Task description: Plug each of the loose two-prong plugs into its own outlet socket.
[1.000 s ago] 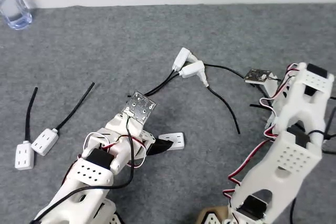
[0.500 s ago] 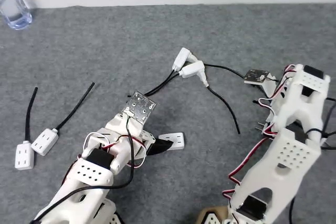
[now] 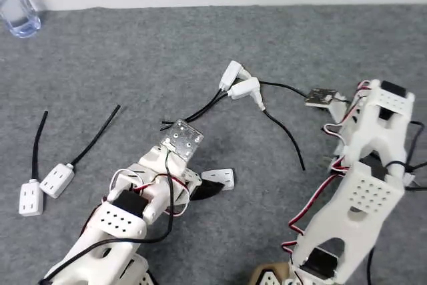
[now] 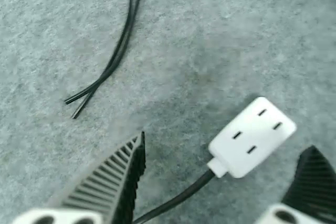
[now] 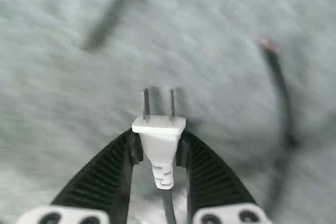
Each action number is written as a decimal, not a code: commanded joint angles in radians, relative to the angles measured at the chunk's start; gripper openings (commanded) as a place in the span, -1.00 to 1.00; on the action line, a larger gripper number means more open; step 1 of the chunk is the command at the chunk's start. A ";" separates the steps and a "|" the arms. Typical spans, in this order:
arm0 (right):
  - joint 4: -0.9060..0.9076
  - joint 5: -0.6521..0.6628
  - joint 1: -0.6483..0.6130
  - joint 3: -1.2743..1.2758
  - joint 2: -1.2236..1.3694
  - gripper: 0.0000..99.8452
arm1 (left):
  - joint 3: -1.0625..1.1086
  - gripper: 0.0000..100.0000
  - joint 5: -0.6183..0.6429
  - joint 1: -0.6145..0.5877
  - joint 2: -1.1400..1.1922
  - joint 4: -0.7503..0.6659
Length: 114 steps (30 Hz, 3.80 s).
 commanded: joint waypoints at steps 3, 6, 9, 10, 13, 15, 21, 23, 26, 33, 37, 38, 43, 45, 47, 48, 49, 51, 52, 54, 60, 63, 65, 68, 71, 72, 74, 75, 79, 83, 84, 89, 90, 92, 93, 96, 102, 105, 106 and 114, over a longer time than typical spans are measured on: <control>0.127 0.000 -0.113 -0.012 -0.133 -0.98 | -0.005 -0.15 0.038 0.074 -0.006 -0.025; 0.170 -0.057 -0.176 -0.012 -0.197 -0.98 | -0.019 -0.15 0.094 0.101 -0.008 -0.037; 0.173 -0.147 -0.242 -0.011 -0.259 -0.98 | -0.027 -0.15 0.135 0.106 -0.008 -0.054; 0.174 -0.172 -0.263 -0.009 -0.272 -0.98 | -0.028 -0.15 0.157 0.109 -0.008 -0.054; 0.176 -0.222 -0.317 0.029 -0.315 -0.98 | -0.045 -0.15 0.264 0.167 -0.008 -0.032; 0.176 -0.241 -0.357 0.077 -0.348 -0.98 | -0.056 -0.15 0.321 0.219 -0.008 0.015; 0.173 -0.321 -0.433 0.201 -0.484 -0.98 | -0.082 -0.15 0.275 0.262 -0.008 0.104; 0.171 -0.354 -0.446 0.230 -0.545 -0.98 | -0.082 -0.15 0.308 0.262 -0.008 0.086; 0.171 -0.405 -0.447 0.265 -0.648 -0.98 | -0.082 -0.15 0.460 0.212 -0.008 0.012; 0.159 -0.446 -0.447 0.479 -0.832 -0.98 | -0.101 -0.15 0.743 0.020 -0.008 -0.135; 0.159 -0.439 -0.447 0.540 -0.900 -0.98 | -0.065 -0.15 0.732 0.140 -0.008 -0.135; 0.159 -0.439 -0.447 0.540 -0.915 -0.98 | -0.056 -0.15 0.723 0.180 -0.008 -0.137; 0.163 -0.446 -0.486 0.539 -0.963 -0.98 | -0.041 -0.15 0.721 0.285 -0.008 -0.138; 0.166 -0.448 -0.516 0.539 -0.974 -0.98 | -0.042 -0.15 0.721 0.279 -0.008 -0.138; 0.168 -0.457 -0.552 0.539 -0.975 -0.98 | -0.047 -0.15 0.721 0.267 -0.008 -0.138; 0.168 -0.479 -0.570 0.539 -0.975 -0.98 | -0.047 -0.15 0.721 0.262 -0.008 -0.138; 0.168 -0.493 -0.587 0.540 -0.975 -0.98 | -0.047 -0.15 0.720 0.256 -0.008 -0.138; 0.170 -0.505 -0.619 0.542 -0.978 -0.98 | -0.047 -0.15 0.720 0.253 -0.008 -0.138; 0.170 -0.505 -0.628 0.542 -0.978 -0.98 | -0.047 -0.15 0.720 0.253 -0.008 -0.138; 0.170 -0.505 -0.633 0.542 -0.978 -0.98 | -0.047 -0.15 0.720 0.253 -0.008 -0.138; 0.179 -0.503 -0.628 0.565 -0.980 -0.98 | -0.045 -0.15 0.718 0.253 -0.008 -0.138; 0.179 -0.499 -0.628 0.574 -0.980 -0.98 | -0.045 -0.15 0.718 0.252 -0.008 -0.138; 0.179 -0.497 -0.628 0.575 -0.980 -0.98 | -0.047 -0.15 0.718 0.252 -0.008 -0.138; 0.179 -0.499 -0.628 0.571 -0.981 -0.98 | -0.047 -0.15 0.718 0.252 -0.008 -0.138; 0.179 -0.497 -0.628 0.572 -1.000 -0.98 | -0.044 -0.15 0.717 0.252 -0.008 -0.138; 0.179 -0.497 -0.628 0.572 -1.017 -0.98 | -0.044 -0.15 0.717 0.252 -0.008 -0.138; 0.179 -0.497 -0.628 0.577 -1.061 -0.98 | -0.044 -0.15 0.717 0.252 -0.008 -0.138; 0.180 -0.497 -0.628 0.578 -1.084 -0.98 | -0.044 -0.15 0.717 0.252 -0.008 -0.138; 0.180 -0.499 -0.636 0.631 -1.156 -0.98 | -0.044 -0.15 0.717 0.252 -0.008 -0.138; 0.180 -0.499 -0.628 0.660 -1.194 -0.98 | -0.044 -0.15 0.717 0.253 -0.008 -0.137; 0.180 -0.499 -0.628 0.663 -1.202 -0.98 | -0.044 -0.15 0.717 0.253 -0.008 -0.137; 0.180 -0.500 -0.630 0.664 -1.256 -0.98 | -0.044 -0.15 0.718 0.255 -0.008 -0.137; 0.180 -0.500 -0.630 0.664 -1.271 -0.98 | -0.044 -0.15 0.718 0.255 -0.008 -0.135; 0.180 -0.502 -0.630 0.663 -1.303 -0.98 | -0.044 -0.15 0.718 0.256 -0.008 -0.135; 0.180 -0.502 -0.630 0.663 -1.319 -0.98 | -0.044 -0.15 0.718 0.256 -0.008 -0.135; 0.182 -0.502 -0.628 0.663 -1.359 -0.98 | -0.044 -0.15 0.718 0.256 -0.008 -0.135; 0.182 -0.516 -0.628 0.661 -1.385 -0.98 | -0.044 -0.15 0.718 0.256 -0.008 -0.135; 0.182 -0.526 -0.634 0.658 -1.385 -0.98 | -0.044 -0.15 0.718 0.256 -0.008 -0.135; 0.182 -0.526 -0.636 0.658 -1.380 -0.98 | -0.044 -0.15 0.718 0.256 -0.008 -0.137; 0.176 -0.523 -0.628 0.661 -1.377 -0.98 | -0.045 -0.15 0.718 0.253 -0.008 -0.135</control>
